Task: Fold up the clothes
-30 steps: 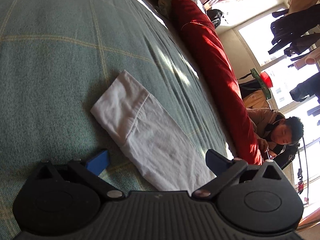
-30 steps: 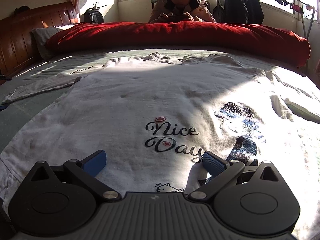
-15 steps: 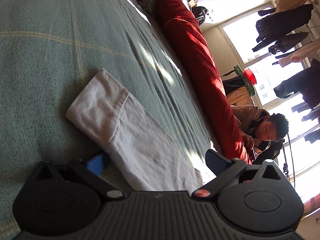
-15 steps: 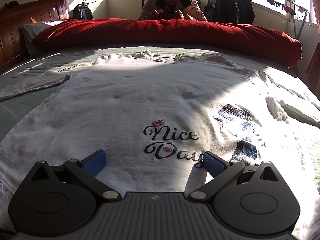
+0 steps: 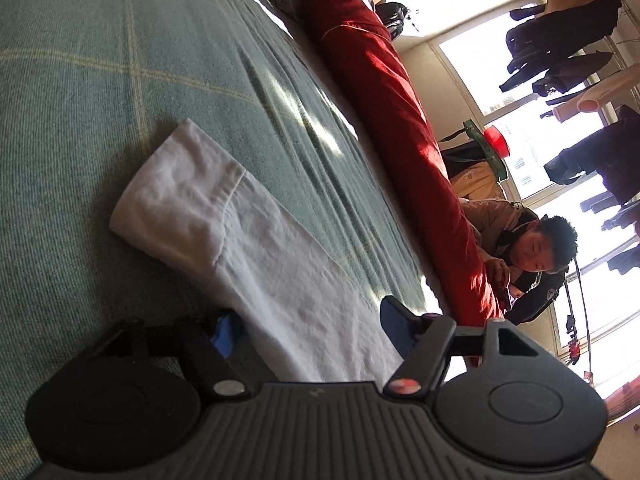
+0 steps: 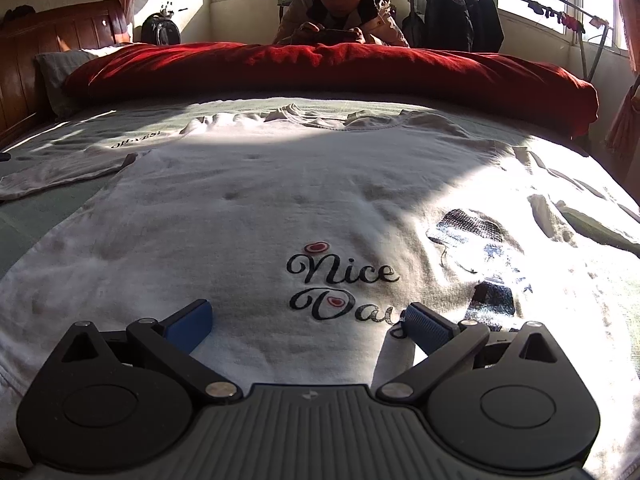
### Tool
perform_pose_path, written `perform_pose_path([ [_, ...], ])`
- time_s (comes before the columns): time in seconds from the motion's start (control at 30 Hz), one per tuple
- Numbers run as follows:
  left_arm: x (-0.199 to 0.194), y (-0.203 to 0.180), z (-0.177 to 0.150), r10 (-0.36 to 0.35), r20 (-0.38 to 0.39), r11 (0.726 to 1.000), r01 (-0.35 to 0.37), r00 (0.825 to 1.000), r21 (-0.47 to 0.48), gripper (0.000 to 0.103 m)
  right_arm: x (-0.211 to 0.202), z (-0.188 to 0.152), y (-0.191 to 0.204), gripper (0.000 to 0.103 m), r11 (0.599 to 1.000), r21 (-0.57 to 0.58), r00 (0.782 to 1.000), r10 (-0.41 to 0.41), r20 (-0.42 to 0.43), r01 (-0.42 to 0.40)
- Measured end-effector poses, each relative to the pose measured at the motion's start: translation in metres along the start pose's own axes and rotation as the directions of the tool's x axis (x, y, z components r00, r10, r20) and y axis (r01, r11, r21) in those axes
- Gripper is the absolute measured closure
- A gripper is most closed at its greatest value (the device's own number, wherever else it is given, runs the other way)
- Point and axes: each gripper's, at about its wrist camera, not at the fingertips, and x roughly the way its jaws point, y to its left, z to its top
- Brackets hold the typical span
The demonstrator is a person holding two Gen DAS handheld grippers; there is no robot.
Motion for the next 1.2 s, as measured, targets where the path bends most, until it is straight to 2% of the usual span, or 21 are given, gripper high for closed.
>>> perform_pose_path([
  [0.07, 0.005, 0.004, 0.005, 0.037, 0.042, 0.999, -0.036, 0.998, -0.030, 0.042, 0.000, 0.000, -0.001, 0.000, 1.000, 0.002, 1.000, 0.004, -0.001, -0.004],
  [0.17, 0.002, 0.008, -0.002, 0.038, 0.065, 0.998, -0.035, 0.997, -0.051, 0.042, 0.000, 0.000, -0.002, 0.000, 1.000, 0.000, 1.000, 0.011, 0.002, -0.011],
  [0.27, -0.001, 0.004, -0.011, 0.050, 0.061, 0.998, -0.052, 0.997, 0.029, 0.043, -0.001, -0.002, -0.004, 0.000, 1.000, -0.002, 1.000, 0.018, 0.010, -0.018],
  [0.3, -0.001, 0.004, -0.013, 0.055, 0.062, 0.997, -0.058, 0.997, 0.043, 0.048, 0.000, -0.002, -0.004, 0.000, 1.000, -0.002, 1.000, 0.021, 0.013, -0.021],
  [0.43, 0.002, 0.015, -0.005, 0.103, 0.090, 0.994, -0.099, 0.991, -0.047, 0.074, -0.002, -0.004, -0.005, 0.000, 1.000, -0.005, 0.999, 0.030, 0.019, -0.029],
  [0.5, 0.002, 0.010, -0.007, 0.150, 0.090, 0.989, -0.150, 0.985, -0.008, 0.081, -0.002, -0.003, -0.006, 0.000, 0.999, -0.007, 0.999, 0.034, 0.016, -0.034],
  [0.53, 0.002, 0.007, -0.008, 0.173, 0.091, 0.985, -0.174, 0.981, 0.012, 0.092, -0.002, -0.003, -0.006, 0.000, 0.999, -0.009, 0.999, 0.036, 0.017, -0.036],
  [0.63, 0.001, -0.004, -0.009, 0.233, 0.084, 0.969, -0.238, 0.969, 0.061, 0.098, -0.004, -0.005, -0.005, 0.000, 0.999, -0.015, 0.999, 0.034, 0.021, -0.033],
  [0.7, 0.000, -0.020, -0.007, 0.275, 0.074, 0.952, -0.283, 0.958, 0.120, 0.099, -0.005, -0.005, -0.004, 0.000, 0.999, -0.022, 0.999, 0.035, 0.021, -0.034],
  [0.8, -0.004, -0.047, -0.008, 0.293, 0.076, 0.930, -0.303, 0.953, 0.208, 0.099, -0.009, -0.005, -0.006, 0.000, 0.998, -0.037, 0.998, 0.052, 0.026, -0.051],
  [1.0, -0.012, -0.116, -0.022, 0.244, 0.088, 0.901, -0.259, 0.966, 0.349, 0.099, -0.023, -0.005, -0.012, 0.000, 0.991, -0.027, 0.990, 0.129, 0.054, -0.128],
  [1.2, -0.004, -0.204, -0.060, 0.184, 0.067, 0.856, -0.193, 0.981, 0.480, 0.099, -0.036, -0.005, -0.025, 0.000, 0.986, 0.003, 0.983, 0.163, 0.080, -0.164],
])
